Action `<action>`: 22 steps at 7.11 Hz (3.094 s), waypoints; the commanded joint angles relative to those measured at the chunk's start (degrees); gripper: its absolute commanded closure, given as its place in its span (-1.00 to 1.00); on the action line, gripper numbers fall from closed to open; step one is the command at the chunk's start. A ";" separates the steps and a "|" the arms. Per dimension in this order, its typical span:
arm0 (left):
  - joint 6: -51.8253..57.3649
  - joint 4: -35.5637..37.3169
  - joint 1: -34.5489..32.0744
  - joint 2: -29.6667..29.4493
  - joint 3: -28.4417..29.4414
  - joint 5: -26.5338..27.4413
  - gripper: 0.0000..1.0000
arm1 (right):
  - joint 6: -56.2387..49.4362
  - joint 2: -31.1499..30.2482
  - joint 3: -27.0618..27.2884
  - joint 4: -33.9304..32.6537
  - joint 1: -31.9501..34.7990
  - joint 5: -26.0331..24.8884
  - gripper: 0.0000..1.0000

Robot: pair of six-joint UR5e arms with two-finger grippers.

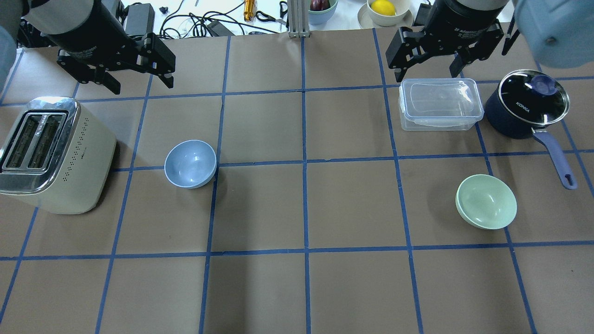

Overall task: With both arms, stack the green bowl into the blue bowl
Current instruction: 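Reach the left gripper down to the light blue bowl, then grasp the blue bowl rim with left gripper while right gripper nears green bowl, then carry blue bowl to center with left gripper while right gripper grasps green bowl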

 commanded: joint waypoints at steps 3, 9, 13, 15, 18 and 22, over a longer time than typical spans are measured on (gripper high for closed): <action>0.07 -0.68 -0.31 0.05 -0.98 0.23 -1.00 | -0.08 -0.04 0.08 0.03 0.04 0.00 -1.00; -1.42 30.41 -4.35 -12.50 -23.74 1.02 -1.00 | -0.17 0.39 0.60 0.12 -0.13 -0.09 -1.00; -0.99 43.18 -4.35 -20.33 -28.49 1.37 0.11 | -11.82 2.77 7.69 -0.93 -13.36 -0.88 -1.00; -2.99 43.35 -4.53 -19.91 -28.32 2.51 0.99 | -20.25 2.68 12.27 -3.38 -23.90 -0.70 -1.00; -10.25 42.39 -12.99 -19.55 -24.04 7.58 0.98 | -25.30 2.68 16.25 -7.27 -28.86 -0.79 -1.00; -41.37 40.44 -29.39 -26.12 -13.92 0.61 0.94 | -29.41 3.12 34.73 -26.00 -32.46 -3.76 -0.97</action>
